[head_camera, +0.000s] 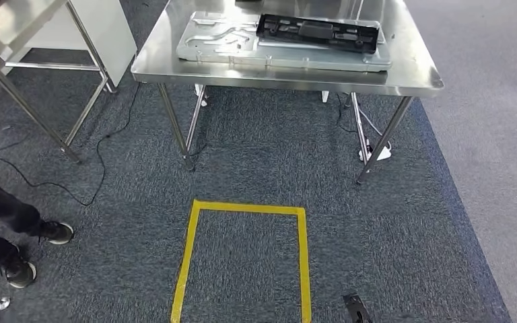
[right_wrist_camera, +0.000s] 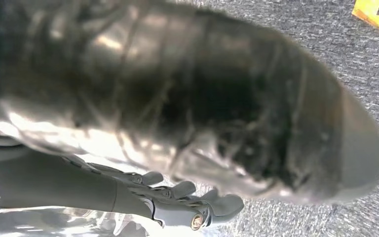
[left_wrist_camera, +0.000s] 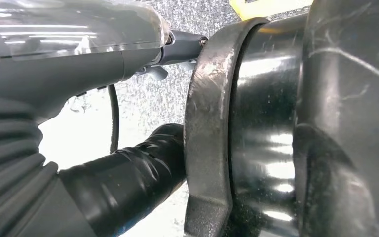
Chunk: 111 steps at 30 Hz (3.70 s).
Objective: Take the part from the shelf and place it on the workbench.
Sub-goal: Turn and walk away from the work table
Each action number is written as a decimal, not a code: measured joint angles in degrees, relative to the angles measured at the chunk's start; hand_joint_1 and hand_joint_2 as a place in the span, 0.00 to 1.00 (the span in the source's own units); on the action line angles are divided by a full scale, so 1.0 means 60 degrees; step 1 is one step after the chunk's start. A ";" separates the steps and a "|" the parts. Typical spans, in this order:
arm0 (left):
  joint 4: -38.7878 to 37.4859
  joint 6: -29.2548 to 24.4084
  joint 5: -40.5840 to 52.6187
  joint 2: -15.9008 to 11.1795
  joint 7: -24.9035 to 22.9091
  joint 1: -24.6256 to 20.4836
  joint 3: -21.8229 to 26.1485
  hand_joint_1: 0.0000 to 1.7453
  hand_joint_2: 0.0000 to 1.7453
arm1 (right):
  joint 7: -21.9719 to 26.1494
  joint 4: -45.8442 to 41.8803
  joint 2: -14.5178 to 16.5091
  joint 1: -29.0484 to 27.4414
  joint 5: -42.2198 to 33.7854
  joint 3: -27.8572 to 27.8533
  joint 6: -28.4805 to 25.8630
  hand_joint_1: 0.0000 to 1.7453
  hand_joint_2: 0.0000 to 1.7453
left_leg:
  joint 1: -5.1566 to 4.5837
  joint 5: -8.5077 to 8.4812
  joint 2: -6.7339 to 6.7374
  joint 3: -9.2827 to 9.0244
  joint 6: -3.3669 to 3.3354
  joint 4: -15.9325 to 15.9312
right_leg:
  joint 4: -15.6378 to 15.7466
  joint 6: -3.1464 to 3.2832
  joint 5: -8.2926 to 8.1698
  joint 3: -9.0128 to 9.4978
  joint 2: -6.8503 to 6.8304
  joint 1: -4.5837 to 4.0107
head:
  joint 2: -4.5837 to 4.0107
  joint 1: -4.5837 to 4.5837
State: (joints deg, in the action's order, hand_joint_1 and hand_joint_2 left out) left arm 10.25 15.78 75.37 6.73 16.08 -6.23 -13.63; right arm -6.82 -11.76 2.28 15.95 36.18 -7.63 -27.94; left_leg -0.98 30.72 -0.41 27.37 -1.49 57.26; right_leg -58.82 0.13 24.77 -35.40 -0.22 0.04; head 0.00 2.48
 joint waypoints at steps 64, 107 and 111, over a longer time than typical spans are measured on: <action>-0.0117 -0.0342 0.0451 0.0110 0.0260 -0.0173 -0.0599 0.00 1.00 | -0.0352 0.0037 0.0291 0.0063 0.0968 0.0482 0.1150 0.00 0.00 | 0.0165 -0.0299 -0.0460 0.0694 -0.0127 0.0412 | -0.0179 -0.0175 0.0137 -0.0038 0.1118 0.0048 | 0.0000 0.0031; -0.0124 -0.0527 0.0229 0.0161 0.0200 -0.0069 -0.0588 0.00 1.00 | -0.0372 0.0076 0.0420 -0.0099 0.1321 0.0722 0.1607 0.00 0.00 | 0.0126 -0.0253 0.0875 0.0557 -0.0157 0.0283 | -0.0128 -0.0274 0.0105 0.0028 -0.0563 0.0001 | 0.0000 0.0059; -0.0121 -0.0577 0.0149 0.0142 0.0154 -0.0068 -0.0554 0.00 1.00 | -0.0373 0.0074 0.0430 -0.0105 0.1326 0.0722 0.1608 0.00 0.00 | 0.0144 -0.0067 0.0872 0.0475 0.0044 0.0367 | 0.0048 -0.0037 0.0098 0.0116 -0.0248 0.0000 | 0.0000 0.0055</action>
State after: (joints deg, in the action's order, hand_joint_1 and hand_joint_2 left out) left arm 9.52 12.31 76.26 7.58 17.00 -6.64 -16.96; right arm -9.07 -11.32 4.86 15.32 44.13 -3.30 -18.29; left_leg -0.11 30.32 4.82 30.22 -1.23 59.46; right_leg -58.53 -0.09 25.36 -34.71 -1.70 0.04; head 0.00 2.81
